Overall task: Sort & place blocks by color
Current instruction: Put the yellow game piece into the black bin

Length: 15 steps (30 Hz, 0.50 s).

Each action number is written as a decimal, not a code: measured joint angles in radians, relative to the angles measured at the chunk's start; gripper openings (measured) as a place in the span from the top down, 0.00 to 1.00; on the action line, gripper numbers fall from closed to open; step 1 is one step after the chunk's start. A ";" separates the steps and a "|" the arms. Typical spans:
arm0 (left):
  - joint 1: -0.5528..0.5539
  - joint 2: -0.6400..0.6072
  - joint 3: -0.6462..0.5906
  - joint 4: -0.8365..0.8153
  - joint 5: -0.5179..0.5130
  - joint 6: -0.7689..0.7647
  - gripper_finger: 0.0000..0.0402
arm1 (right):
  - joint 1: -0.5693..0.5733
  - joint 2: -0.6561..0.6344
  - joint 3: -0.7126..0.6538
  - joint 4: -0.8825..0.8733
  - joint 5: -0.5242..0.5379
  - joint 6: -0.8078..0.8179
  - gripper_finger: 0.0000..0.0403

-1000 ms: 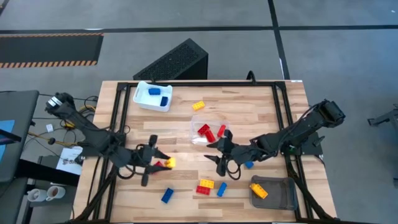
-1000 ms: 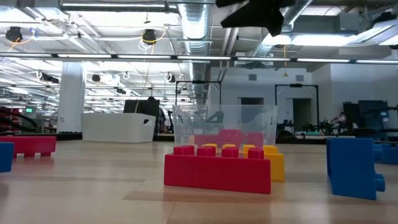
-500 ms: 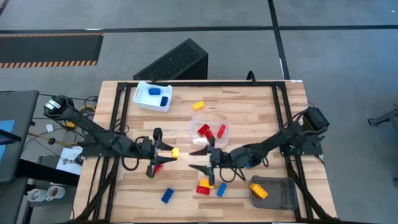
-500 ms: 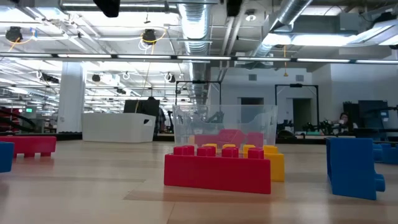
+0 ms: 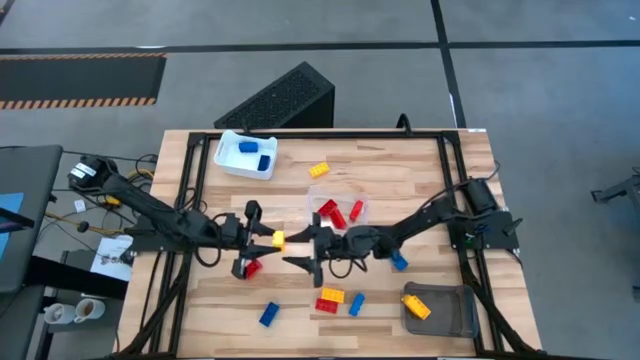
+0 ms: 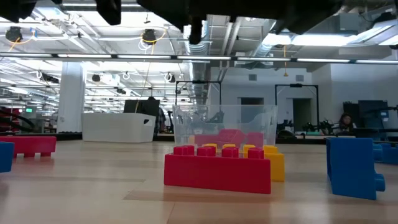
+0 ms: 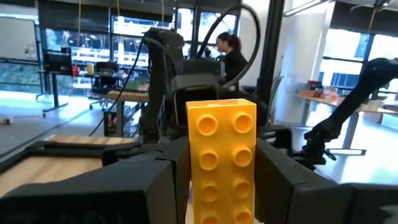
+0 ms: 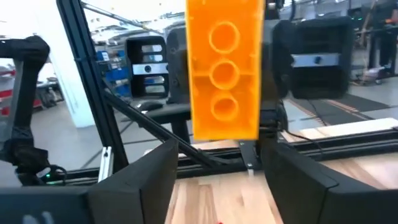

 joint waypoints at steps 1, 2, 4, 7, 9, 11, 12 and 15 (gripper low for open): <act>0.004 0.000 0.000 -0.004 0.001 -0.007 0.74 | -0.005 0.008 0.014 -0.009 -0.014 0.005 0.35; 0.005 0.000 0.000 -0.011 0.006 -0.013 0.74 | -0.010 0.014 0.027 -0.020 -0.029 0.011 0.33; 0.007 0.000 0.000 -0.028 0.015 -0.020 0.73 | -0.018 0.031 0.054 -0.038 -0.057 0.025 0.29; 0.007 0.000 0.000 -0.044 0.017 -0.034 0.72 | -0.024 0.032 0.076 -0.054 -0.060 0.028 0.22; 0.007 0.000 0.000 -0.047 0.017 -0.038 0.72 | -0.024 0.030 0.083 -0.058 -0.057 0.028 0.17; 0.006 0.000 0.000 -0.048 0.020 -0.044 0.73 | -0.029 0.030 0.085 -0.071 -0.057 0.027 0.14; 0.006 0.000 0.000 -0.048 0.024 -0.048 0.73 | -0.029 0.031 0.087 -0.073 -0.057 0.027 0.13; 0.006 0.000 0.000 -0.048 0.026 -0.051 0.73 | -0.034 0.030 0.093 -0.068 -0.056 0.027 0.13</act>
